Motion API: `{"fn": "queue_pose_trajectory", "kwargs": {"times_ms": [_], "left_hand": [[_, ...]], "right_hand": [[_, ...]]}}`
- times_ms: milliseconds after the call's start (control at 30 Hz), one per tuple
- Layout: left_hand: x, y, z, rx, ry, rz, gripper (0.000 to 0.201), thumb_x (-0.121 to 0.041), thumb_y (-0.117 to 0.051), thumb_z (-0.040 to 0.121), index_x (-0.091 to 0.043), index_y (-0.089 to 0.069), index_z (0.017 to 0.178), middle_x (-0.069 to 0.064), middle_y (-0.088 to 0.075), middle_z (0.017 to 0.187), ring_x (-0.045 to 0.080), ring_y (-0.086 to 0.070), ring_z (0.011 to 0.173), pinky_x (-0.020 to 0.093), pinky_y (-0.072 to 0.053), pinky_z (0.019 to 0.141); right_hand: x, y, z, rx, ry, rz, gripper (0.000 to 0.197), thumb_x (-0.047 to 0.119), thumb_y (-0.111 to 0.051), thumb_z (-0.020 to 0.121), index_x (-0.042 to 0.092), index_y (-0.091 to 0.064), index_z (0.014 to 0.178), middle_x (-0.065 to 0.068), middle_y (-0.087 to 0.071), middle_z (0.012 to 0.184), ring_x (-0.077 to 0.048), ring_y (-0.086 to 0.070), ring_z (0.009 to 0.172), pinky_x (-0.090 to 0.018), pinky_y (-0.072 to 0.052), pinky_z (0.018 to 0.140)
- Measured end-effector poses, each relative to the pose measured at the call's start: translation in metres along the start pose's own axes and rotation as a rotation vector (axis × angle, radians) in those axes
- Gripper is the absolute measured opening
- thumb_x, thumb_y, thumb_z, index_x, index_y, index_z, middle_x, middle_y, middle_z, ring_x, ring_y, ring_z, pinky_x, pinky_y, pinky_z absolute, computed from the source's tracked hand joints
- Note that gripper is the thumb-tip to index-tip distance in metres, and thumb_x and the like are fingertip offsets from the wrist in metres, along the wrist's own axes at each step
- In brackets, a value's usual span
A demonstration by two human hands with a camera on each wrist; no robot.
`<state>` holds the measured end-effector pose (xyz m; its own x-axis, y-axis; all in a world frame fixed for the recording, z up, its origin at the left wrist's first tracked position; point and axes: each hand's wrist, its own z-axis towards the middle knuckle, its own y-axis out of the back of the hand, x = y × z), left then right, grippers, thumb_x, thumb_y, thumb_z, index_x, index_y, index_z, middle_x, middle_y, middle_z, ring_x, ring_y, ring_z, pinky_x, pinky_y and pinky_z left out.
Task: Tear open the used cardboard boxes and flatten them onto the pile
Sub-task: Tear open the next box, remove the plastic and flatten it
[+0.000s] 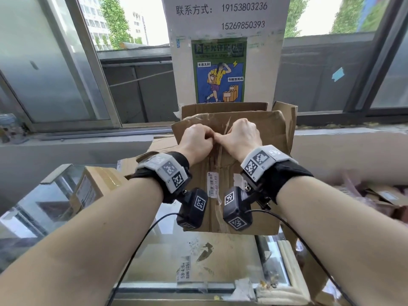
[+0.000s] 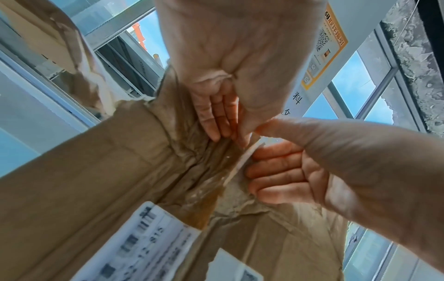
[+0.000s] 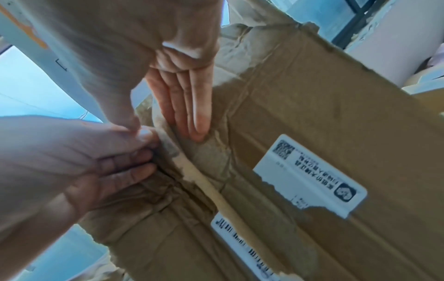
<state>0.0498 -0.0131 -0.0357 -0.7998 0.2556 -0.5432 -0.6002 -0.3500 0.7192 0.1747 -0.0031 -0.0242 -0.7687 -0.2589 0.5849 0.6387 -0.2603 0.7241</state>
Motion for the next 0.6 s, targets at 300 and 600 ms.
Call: {"fn": "queue_pose_trajectory", "kwargs": {"times_ms": [300,600], "left_hand": [[0.022,0.0,-0.012,-0.372,0.219,0.052,0.113,-0.03,-0.089,0.057,-0.016,-0.02,0.146,0.014,-0.036,0.137,0.029,-0.037,0.128,0.036,-0.034,0.105],[0.023,-0.013,-0.01,-0.234,0.423,-0.137,0.129,-0.024,-0.088,0.063,-0.028,0.008,0.149,0.014,-0.057,0.121,0.032,-0.056,0.113,0.038,-0.043,0.095]], "right_hand": [[-0.001,-0.02,-0.006,-0.059,-0.171,0.015,0.016,0.009,-0.056,0.088,0.011,-0.068,0.097,-0.007,-0.064,0.108,-0.026,-0.06,0.096,-0.026,-0.038,0.07],[-0.019,-0.025,-0.002,0.075,-0.234,0.325,0.006,0.016,-0.064,0.086,0.011,-0.063,0.087,-0.007,-0.063,0.097,-0.021,-0.059,0.089,-0.029,-0.044,0.07]]}}
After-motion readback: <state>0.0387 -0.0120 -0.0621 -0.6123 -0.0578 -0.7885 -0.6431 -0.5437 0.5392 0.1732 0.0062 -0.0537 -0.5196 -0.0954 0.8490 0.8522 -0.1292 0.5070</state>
